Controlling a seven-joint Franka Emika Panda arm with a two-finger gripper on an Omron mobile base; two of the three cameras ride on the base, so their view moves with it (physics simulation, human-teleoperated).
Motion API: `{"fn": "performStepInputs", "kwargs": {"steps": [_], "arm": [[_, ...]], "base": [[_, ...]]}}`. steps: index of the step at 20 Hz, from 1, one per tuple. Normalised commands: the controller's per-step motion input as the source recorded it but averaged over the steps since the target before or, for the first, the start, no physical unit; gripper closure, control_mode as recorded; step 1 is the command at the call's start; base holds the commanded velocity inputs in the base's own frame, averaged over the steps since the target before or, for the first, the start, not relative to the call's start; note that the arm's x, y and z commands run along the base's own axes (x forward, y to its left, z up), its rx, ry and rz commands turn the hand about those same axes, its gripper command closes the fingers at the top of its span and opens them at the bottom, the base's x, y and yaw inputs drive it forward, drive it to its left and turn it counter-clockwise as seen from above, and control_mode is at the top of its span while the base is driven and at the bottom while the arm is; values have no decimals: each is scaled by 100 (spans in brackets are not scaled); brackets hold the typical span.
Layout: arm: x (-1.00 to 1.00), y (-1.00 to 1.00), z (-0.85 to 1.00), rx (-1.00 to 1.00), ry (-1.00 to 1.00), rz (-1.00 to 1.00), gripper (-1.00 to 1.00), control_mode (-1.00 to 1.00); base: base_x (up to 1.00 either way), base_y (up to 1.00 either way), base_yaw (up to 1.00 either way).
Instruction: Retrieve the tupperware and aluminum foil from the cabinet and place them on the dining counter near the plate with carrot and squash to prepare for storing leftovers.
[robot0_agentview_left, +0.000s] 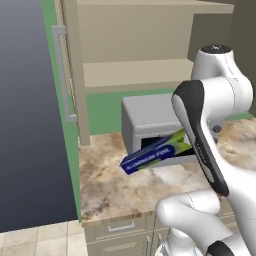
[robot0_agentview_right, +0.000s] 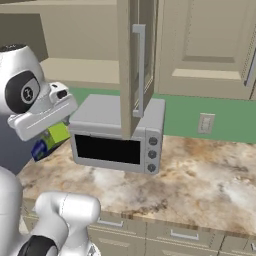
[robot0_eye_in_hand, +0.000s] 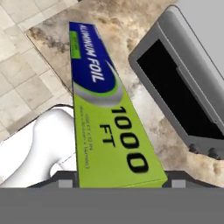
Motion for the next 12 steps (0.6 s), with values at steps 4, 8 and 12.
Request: {"fn": "performStepInputs", "kwargs": {"steps": [4,8,12], "arm": [[-4,-38,-1,4,-25,1,100,-100],[0,0,0,0,0,0,100,100],[0,0,0,0,0,0,100,100]], "base": [[0,0,0],[-45,-16,15],[-95,0,33]]}}
